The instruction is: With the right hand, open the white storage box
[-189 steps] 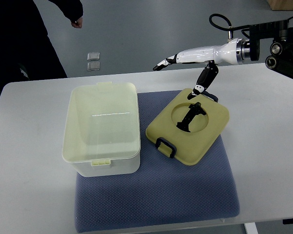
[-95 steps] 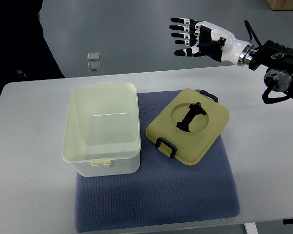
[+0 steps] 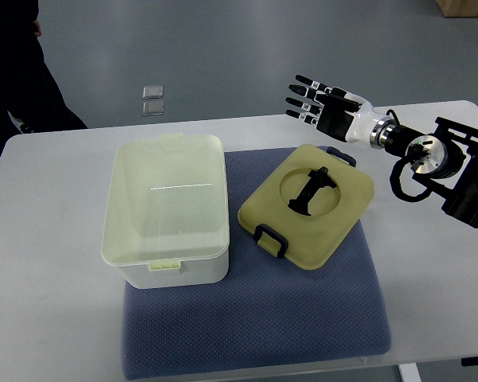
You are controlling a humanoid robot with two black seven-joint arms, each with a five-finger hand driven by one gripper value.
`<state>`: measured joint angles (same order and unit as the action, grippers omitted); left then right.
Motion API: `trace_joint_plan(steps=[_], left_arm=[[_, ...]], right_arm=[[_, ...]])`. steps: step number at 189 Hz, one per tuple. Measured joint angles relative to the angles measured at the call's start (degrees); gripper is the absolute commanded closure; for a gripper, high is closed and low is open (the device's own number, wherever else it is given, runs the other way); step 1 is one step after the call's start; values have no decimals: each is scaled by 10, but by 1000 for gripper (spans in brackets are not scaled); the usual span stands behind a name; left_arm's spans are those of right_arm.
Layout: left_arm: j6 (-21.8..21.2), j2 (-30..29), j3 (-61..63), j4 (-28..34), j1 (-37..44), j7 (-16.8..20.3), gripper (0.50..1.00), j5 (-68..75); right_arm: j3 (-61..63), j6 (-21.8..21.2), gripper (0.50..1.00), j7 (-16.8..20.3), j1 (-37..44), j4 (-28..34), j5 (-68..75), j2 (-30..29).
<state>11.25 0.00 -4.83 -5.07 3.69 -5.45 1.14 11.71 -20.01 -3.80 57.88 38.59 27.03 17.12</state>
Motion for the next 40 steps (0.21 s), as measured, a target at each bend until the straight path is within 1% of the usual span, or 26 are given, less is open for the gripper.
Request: trace_joint_plan(steps=[40], left_arm=[[0, 0, 0, 0, 0, 0, 500, 0]], right_arm=[[3, 0, 564, -5, -5, 0, -2, -1]])
